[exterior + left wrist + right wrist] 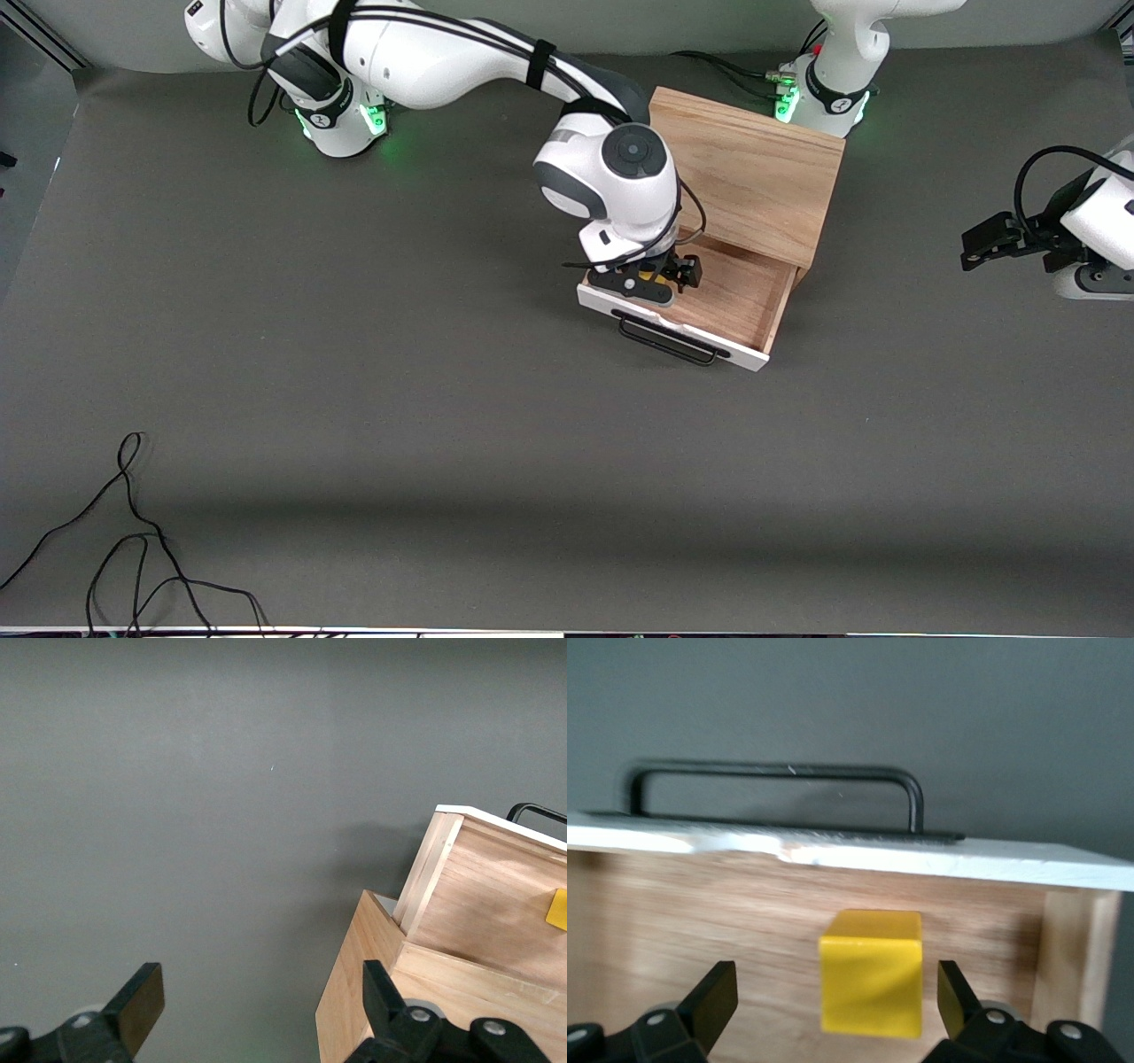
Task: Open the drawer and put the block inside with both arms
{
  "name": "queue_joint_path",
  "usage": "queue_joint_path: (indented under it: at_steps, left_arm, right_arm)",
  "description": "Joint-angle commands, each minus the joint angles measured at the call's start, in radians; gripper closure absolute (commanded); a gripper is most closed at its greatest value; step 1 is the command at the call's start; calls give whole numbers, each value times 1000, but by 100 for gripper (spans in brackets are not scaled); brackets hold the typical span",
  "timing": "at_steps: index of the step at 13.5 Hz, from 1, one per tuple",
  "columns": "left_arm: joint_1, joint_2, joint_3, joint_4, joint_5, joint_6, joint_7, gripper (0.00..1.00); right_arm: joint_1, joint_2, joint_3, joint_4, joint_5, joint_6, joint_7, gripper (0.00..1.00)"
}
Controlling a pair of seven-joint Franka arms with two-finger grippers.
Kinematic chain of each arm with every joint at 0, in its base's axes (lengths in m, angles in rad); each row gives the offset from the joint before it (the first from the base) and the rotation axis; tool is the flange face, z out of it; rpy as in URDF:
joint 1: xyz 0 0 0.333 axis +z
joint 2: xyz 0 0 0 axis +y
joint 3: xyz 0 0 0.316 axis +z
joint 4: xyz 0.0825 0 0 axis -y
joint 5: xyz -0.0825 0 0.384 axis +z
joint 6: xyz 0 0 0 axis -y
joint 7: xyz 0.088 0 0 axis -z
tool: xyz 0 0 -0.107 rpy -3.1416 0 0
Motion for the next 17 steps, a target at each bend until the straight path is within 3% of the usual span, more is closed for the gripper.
queue_joint_path:
  at_steps: [1,3,5,12,17]
  left_arm:
    - [-17,-20,18,0,11,-23,19,0]
    - [-18,-20,16,2,11,-36,19,0]
    - [-21,-20,16,0,11,-38,19,0]
    - [-26,-14,13,3,11,-55,14,0]
    - [-30,-4,11,3,10,-52,0,0]
  right_arm:
    - [-55,-133,-2,-8,-10,-97,23,0]
    - [-130,-233,2,-23,5,-147,13,0]
    - [-233,-312,1,-25,94,-203,-45,0]
    - [-637,-573,-22,-232,243,-316,-654,0]
    - [-639,-672,-313,-376,353,-312,-1022,0]
